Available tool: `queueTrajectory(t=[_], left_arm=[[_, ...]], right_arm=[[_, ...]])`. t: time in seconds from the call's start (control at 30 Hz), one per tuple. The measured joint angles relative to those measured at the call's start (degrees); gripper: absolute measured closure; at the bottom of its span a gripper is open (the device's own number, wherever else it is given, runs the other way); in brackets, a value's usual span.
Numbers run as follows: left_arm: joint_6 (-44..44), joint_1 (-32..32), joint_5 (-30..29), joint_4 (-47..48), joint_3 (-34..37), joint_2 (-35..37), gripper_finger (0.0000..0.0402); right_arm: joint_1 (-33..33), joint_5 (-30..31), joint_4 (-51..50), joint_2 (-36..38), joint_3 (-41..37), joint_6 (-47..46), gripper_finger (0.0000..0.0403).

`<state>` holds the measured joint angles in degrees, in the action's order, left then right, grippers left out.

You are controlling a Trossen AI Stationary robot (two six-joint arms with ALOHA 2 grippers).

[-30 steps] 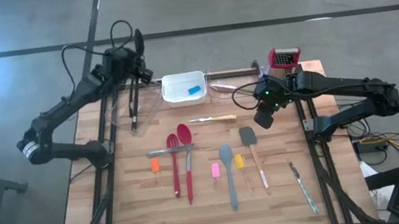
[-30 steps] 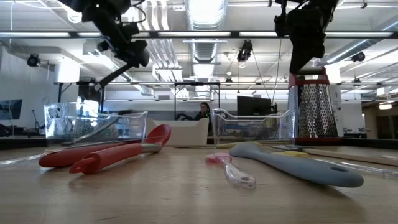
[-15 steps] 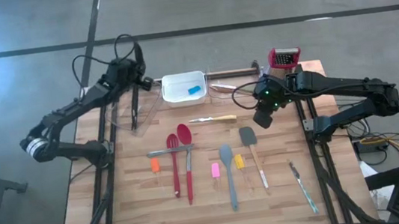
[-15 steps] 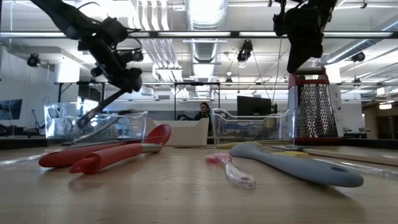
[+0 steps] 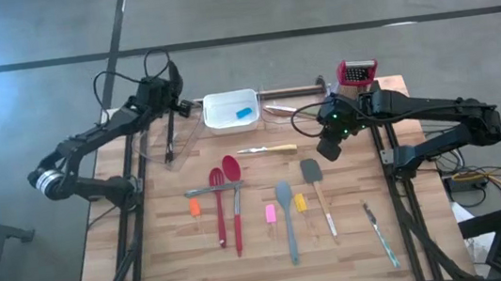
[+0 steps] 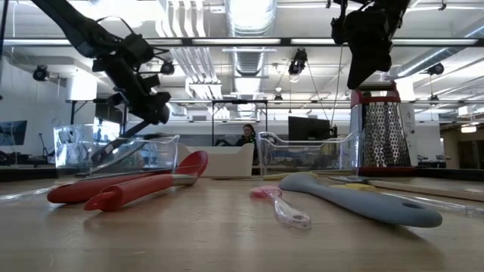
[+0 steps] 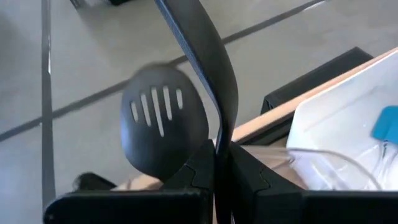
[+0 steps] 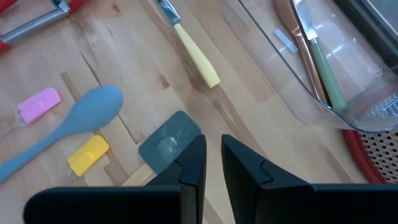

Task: Pick & Place Kitchen Items
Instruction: Put the black serving spoon into the left transparent bin, then put the orange spatula into the white bin

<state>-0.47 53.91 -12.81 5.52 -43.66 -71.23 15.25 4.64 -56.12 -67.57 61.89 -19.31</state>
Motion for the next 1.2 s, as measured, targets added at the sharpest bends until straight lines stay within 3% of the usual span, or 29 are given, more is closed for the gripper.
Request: queueTrajectory(t=[0.67,0.97,1.2], left_arm=[[-2.76,0.76,-0.34,-3.09,3.1,-4.9,0.0378],[-1.21,0.76,-0.31,-3.02,3.46,-5.13,0.0272],[0.14,0.76,-0.32,-2.9,3.62,-4.55,0.0241]], right_arm=[[0.0,0.08,1.29,0.0,-0.09,0.44,0.036],[0.0,0.09,1.29,0.0,-0.09,0.44,0.036],[0.0,0.1,1.29,0.0,-0.09,0.44,0.036]])
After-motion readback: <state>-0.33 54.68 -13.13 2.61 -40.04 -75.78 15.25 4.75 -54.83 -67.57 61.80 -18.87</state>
